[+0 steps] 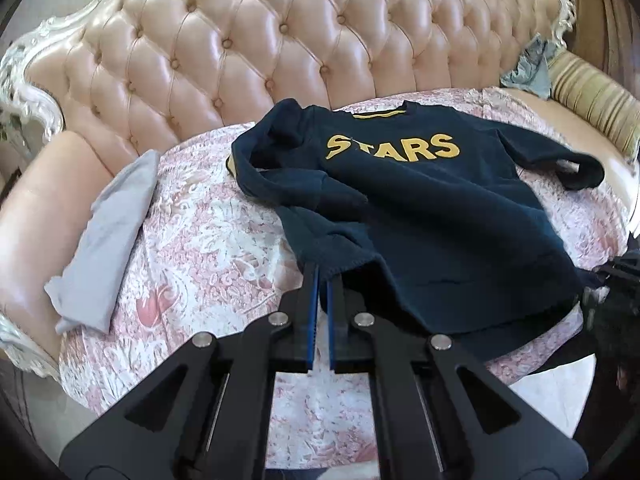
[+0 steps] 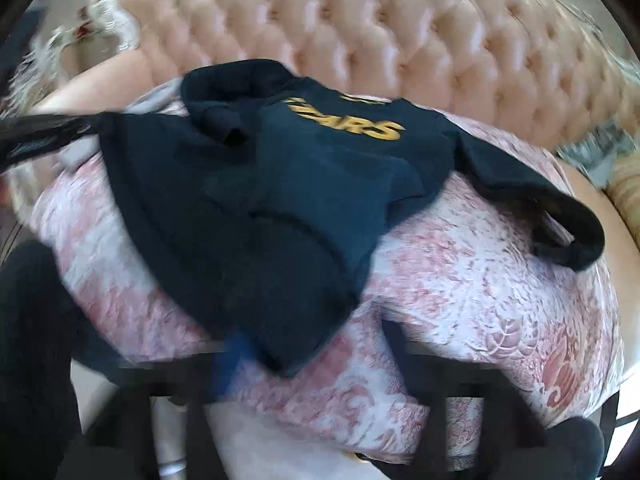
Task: Fold clothes
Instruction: 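Grasp the sweatshirt hem with the right gripper and pull it flat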
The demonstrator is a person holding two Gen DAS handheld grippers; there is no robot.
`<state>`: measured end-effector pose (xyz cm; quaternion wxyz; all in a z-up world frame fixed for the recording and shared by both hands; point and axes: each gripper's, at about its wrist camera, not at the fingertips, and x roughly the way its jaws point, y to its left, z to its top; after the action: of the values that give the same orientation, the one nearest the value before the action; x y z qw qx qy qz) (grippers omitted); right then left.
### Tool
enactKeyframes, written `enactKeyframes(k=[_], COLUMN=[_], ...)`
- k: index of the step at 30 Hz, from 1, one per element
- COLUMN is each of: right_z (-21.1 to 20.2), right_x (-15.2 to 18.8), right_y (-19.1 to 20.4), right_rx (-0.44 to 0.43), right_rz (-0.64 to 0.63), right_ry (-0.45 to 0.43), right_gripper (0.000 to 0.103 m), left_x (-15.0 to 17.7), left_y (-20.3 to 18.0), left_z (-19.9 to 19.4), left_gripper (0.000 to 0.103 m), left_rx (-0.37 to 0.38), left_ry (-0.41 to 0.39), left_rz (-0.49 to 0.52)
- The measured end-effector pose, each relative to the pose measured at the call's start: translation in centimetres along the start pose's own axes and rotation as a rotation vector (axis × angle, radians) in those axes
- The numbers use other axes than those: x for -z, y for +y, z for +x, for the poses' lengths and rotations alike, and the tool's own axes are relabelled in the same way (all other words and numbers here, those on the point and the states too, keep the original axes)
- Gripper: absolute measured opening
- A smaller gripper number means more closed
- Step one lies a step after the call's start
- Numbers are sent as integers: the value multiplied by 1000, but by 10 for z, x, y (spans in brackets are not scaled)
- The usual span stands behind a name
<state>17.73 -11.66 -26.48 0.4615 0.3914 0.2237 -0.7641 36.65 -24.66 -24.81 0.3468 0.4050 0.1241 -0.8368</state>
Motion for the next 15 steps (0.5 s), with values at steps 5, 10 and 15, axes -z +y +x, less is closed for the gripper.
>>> enactKeyframes(k=[5, 10, 15], right_z=[-45, -114, -104], right_x=[-34, -97, -89], right_y=[-40, -68, -72], right_rx=[101, 218, 150], right_rz=[67, -45, -25], right_ry=[-92, -225, -104], right_gripper=[6, 7, 7], left_x=[-9, -27, 12], left_y=[19, 26, -1], left_z=[-24, -57, -47], left_gripper=[3, 3, 31], left_rx=[81, 221, 249], left_ry=[-26, -66, -81], left_rz=[-116, -226, -189])
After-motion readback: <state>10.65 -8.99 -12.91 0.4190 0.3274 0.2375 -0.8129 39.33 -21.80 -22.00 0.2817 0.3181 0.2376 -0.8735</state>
